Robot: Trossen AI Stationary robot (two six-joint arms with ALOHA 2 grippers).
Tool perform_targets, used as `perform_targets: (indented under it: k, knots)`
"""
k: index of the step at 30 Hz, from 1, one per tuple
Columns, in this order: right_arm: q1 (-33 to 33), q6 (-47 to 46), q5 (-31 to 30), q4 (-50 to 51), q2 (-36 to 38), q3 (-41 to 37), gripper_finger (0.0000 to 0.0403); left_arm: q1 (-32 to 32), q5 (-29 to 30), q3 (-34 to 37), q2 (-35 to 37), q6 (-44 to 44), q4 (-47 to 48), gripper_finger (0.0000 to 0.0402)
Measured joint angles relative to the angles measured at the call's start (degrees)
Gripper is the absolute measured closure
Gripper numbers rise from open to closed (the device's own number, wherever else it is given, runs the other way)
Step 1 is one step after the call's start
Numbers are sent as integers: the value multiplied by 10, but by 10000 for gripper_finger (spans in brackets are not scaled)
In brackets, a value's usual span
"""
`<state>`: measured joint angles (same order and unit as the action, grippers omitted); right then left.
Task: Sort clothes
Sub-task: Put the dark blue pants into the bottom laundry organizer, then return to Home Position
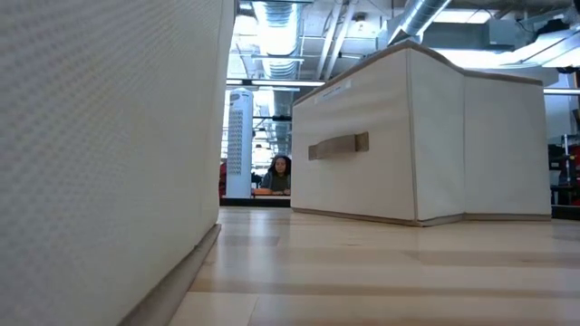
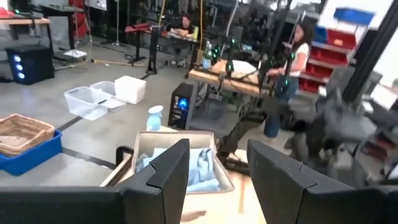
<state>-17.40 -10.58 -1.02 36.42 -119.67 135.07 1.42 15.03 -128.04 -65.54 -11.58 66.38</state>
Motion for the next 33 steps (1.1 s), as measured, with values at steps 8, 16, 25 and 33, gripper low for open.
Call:
perform_targets:
  k: [8,16,25,33]
  knots:
    - [-7,93,2,-10,89,-12,402,11,-32,143,27,57,-122,293]
    - [16,133,11,-53,144,-104,402,20,-32,395,158,92,-296,395]
    - [68,92,50,-236,278,-382,403,20,3,638,319,72,-390,401]
    - [86,26,52,-361,466,-653,403,20,20,772,396,34,-433,401]
